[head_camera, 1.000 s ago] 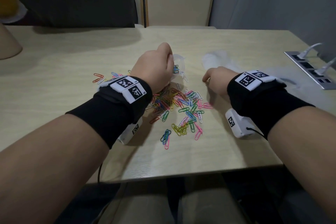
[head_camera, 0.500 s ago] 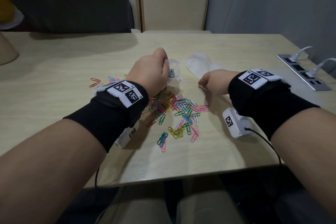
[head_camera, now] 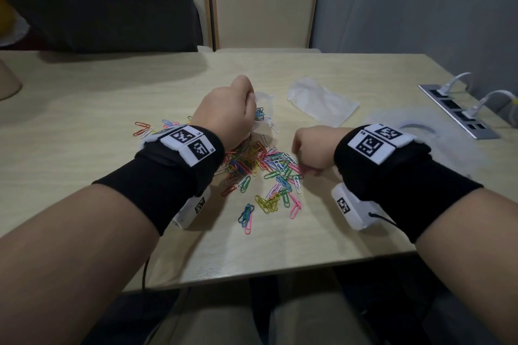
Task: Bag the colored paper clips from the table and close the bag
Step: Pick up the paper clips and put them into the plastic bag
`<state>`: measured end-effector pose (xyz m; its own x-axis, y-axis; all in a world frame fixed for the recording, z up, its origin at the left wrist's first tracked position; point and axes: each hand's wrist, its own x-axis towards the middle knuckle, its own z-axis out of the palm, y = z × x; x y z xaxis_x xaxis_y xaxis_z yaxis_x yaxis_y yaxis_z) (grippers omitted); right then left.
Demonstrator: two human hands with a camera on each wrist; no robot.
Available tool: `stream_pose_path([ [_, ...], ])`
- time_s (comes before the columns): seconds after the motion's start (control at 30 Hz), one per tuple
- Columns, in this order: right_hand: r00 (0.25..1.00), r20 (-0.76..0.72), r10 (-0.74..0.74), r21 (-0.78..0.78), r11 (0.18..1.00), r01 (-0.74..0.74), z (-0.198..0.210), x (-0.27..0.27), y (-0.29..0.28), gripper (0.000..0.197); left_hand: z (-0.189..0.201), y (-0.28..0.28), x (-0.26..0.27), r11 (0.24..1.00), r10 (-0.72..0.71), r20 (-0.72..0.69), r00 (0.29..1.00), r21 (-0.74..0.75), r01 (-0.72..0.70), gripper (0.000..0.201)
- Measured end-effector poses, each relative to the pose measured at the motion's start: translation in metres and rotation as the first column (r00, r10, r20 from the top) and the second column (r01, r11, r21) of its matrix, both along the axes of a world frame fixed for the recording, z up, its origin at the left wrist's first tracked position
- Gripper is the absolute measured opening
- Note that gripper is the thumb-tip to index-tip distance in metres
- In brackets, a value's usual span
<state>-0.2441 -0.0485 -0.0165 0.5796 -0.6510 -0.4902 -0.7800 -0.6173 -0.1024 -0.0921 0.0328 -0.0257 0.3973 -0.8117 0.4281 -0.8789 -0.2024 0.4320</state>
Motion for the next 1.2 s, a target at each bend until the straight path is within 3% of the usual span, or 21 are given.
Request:
stream_pose_path([
  [0.1, 0.998, 0.006, 0.056, 0.01, 0.998, -0.056, 0.006, 0.004, 0.014, 0.034, 0.0, 0.0, 0.0, 1.0, -0.001, 0.008, 1.0, 0.003, 0.001, 0.021],
  [0.17, 0.996, -0.053, 0.067, -0.053, 0.996, -0.07, 0.019, -0.001, 0.025, 0.041, 0.001, 0.0, 0.0, 1.0, -0.007, 0.012, 1.0, 0.008, 0.006, 0.021],
  [0.27, 0.974, -0.216, 0.073, -0.029, 0.996, -0.081, 0.034, -0.013, 0.041, 0.066, 0.001, 0.0, 0.0, 1.0, -0.013, 0.012, 1.0, 0.008, 0.013, 0.021],
  [0.3, 0.968, -0.244, 0.058, -0.004, 0.998, -0.061, 0.033, -0.017, 0.045, 0.065, 0.0, 0.001, 0.0, 1.0, -0.015, 0.012, 1.0, 0.01, 0.015, 0.021],
  [0.4, 0.988, -0.1, -0.119, 0.091, 0.988, 0.129, 0.019, -0.018, 0.054, 0.04, 0.0, 0.001, 0.0, 1.0, -0.016, 0.009, 1.0, 0.017, 0.016, 0.021],
  [0.5, 0.994, 0.012, -0.107, 0.029, 0.994, 0.106, 0.013, -0.008, 0.053, 0.037, 0.0, 0.001, 0.0, 1.0, -0.013, 0.005, 1.0, 0.019, 0.013, 0.021],
  [0.7, 0.98, 0.157, -0.124, 0.022, 0.992, 0.122, 0.001, 0.011, 0.036, 0.08, 0.001, 0.001, 0.0, 1.0, -0.005, -0.004, 1.0, 0.014, 0.005, 0.021],
  [0.8, 0.99, 0.119, -0.073, 0.012, 0.997, 0.072, -0.003, 0.016, 0.039, 0.102, 0.0, 0.001, 0.0, 1.0, -0.007, -0.006, 1.0, 0.003, 0.007, 0.022],
  [1.03, 0.995, 0.075, 0.066, -0.114, 0.992, -0.057, -0.007, 0.026, 0.035, 0.049, 0.001, 0.001, 0.0, 1.0, -0.005, -0.02, 1.0, -0.002, 0.005, 0.021],
  [1.13, 0.991, 0.07, 0.118, -0.179, 0.978, -0.104, -0.007, 0.027, 0.03, 0.035, 0.0, 0.0, 0.0, 1.0, -0.003, -0.013, 1.0, 0.004, 0.003, 0.021],
  [1.2, 0.994, 0.09, 0.069, -0.173, 0.983, -0.053, -0.009, 0.027, 0.026, 0.031, 0.0, 0.0, 0.0, 1.0, -0.004, -0.01, 1.0, 0.004, 0.004, 0.021],
])
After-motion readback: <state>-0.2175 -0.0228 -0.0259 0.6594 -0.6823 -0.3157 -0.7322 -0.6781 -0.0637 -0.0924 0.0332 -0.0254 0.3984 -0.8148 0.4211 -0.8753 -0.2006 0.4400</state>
